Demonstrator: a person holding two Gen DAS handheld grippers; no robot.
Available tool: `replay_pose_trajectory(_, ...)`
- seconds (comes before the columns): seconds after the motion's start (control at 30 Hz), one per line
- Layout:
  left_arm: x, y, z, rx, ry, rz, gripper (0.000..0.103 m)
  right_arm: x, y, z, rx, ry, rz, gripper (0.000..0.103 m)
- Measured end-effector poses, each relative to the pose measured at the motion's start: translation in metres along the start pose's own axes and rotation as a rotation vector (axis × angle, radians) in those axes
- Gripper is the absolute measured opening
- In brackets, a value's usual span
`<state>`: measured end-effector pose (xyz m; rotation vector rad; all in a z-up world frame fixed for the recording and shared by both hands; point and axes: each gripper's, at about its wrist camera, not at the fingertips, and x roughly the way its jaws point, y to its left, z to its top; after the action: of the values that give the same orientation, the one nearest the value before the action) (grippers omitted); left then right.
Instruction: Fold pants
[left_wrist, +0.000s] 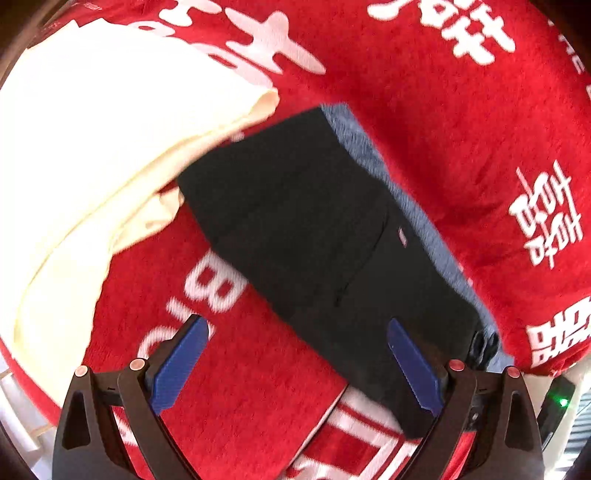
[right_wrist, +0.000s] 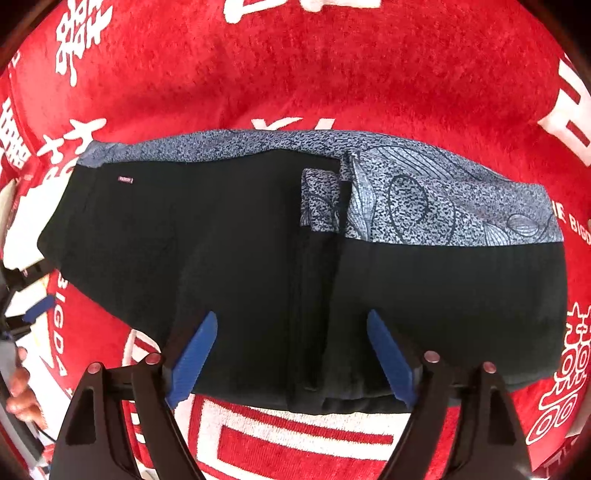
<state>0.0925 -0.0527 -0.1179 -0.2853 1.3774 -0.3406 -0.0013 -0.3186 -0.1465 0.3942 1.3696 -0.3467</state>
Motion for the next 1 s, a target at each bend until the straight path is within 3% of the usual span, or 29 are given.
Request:
replay_pose_trajectory(0.27, 0.016, 0.027, 0.013, -0.128, -0.026, -0.225, 0.098, 0.0, 0.0, 0.0, -0.019, 0.007, -0.003, 0.086)
replay_pose_trajectory(0.43, 0.008, 0.041, 0.02, -0.159, -0.052, -0.3, 0.098, 0.0, 0.002, 0.0, -0.028, 0.002, -0.01, 0.086)
replay_pose_trajectory(0.63, 0.008, 0.029, 0.031, -0.181, -0.075, -0.379, 0.098, 0.001, 0.002, 0.0, -0.016, 0.002, -0.01, 0.086)
replay_pose_trajectory(0.87, 0.031, 0.017, 0.042, -0.151, -0.028, -0.284, 0.098, 0.001, 0.002, 0.001, -0.023, 0.002, -0.013, 0.086)
replay_pose_trajectory(0.93, 0.03, 0.011, 0.043, -0.142, -0.023, -0.228, 0.092, 0.0, 0.003, 0.002, -0.028, 0.003, -0.016, 0.086)
replay_pose_trajectory(0.97, 0.028, 0.009, 0.043, -0.14, -0.027, -0.183, 0.08, -0.001, 0.004, 0.003, -0.031, 0.007, -0.021, 0.086)
replay_pose_trajectory(1.0, 0.027, 0.007, 0.043, -0.13, -0.028, -0.141, 0.059, -0.005, 0.006, 0.005, -0.034, 0.011, -0.029, 0.086)
